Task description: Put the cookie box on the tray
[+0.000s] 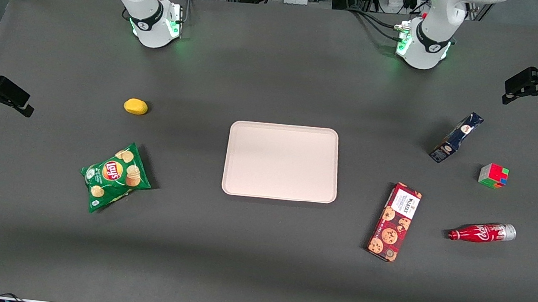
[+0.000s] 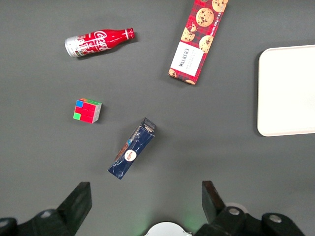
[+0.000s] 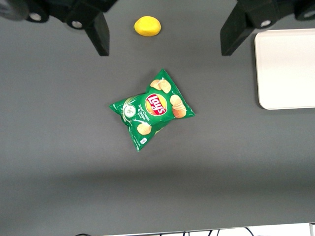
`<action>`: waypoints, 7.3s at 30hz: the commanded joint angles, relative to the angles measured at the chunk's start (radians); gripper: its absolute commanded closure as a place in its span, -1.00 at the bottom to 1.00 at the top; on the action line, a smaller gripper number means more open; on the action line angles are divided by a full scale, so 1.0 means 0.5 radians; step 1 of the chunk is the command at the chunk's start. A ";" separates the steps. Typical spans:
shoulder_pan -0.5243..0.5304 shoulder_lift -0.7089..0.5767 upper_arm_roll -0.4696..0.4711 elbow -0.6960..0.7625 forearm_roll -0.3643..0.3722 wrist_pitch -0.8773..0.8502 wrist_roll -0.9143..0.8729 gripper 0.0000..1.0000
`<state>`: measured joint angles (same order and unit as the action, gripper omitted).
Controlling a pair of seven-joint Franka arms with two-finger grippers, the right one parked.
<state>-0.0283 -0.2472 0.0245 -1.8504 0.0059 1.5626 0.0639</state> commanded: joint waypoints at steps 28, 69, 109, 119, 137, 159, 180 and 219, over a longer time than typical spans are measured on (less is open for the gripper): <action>-0.005 -0.006 0.009 -0.008 0.025 0.013 0.041 -1.00; 0.007 -0.104 0.181 -0.753 0.151 0.206 1.087 -1.00; 0.020 0.366 0.399 -1.650 0.151 1.845 1.489 0.65; 0.017 0.353 0.424 -1.631 0.148 1.814 1.489 1.00; -0.008 0.286 0.169 -0.463 -0.027 0.450 0.836 1.00; -0.014 0.638 -0.693 -0.005 -0.380 0.406 -0.661 1.00; -0.097 1.396 -1.006 -0.146 -0.024 1.397 -1.155 1.00; -0.051 0.614 -0.436 0.540 0.010 -0.323 -0.623 -1.00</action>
<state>-0.0495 0.1578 -0.3094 -1.6566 0.0310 1.5979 -0.4196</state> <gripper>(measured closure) 0.000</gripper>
